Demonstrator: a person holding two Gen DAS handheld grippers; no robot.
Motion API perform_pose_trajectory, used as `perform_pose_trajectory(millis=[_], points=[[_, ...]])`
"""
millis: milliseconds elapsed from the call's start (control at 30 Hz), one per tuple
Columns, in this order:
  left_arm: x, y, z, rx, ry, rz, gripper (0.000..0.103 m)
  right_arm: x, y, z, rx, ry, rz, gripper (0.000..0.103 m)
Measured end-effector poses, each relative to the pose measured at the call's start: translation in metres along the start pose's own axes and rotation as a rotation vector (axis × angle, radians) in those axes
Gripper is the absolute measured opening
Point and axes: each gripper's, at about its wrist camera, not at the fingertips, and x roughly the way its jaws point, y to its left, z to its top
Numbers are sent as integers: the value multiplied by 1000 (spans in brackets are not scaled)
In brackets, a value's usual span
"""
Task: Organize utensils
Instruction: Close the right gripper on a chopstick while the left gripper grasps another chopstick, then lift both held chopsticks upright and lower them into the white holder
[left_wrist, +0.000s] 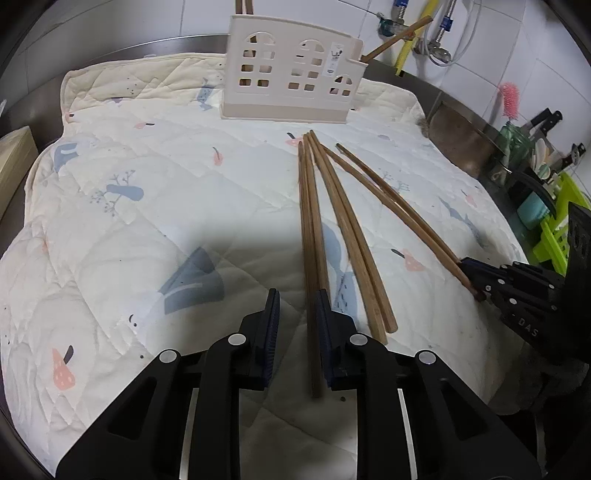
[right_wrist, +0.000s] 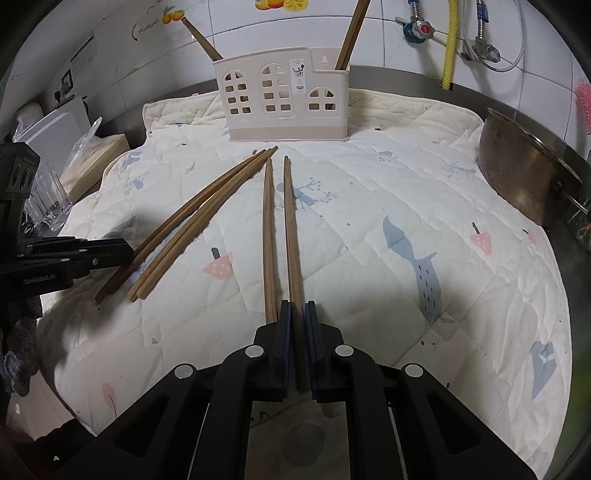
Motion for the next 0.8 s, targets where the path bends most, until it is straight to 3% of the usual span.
perform_pose_trajectory(millis=[300, 800], points=[[6, -10, -1, 18, 8, 16, 12, -1, 4, -1, -25, -7, -24, 8], [9, -12, -2, -22, -4, 29, 12, -2, 6, -3, -42, -10, -33, 8]])
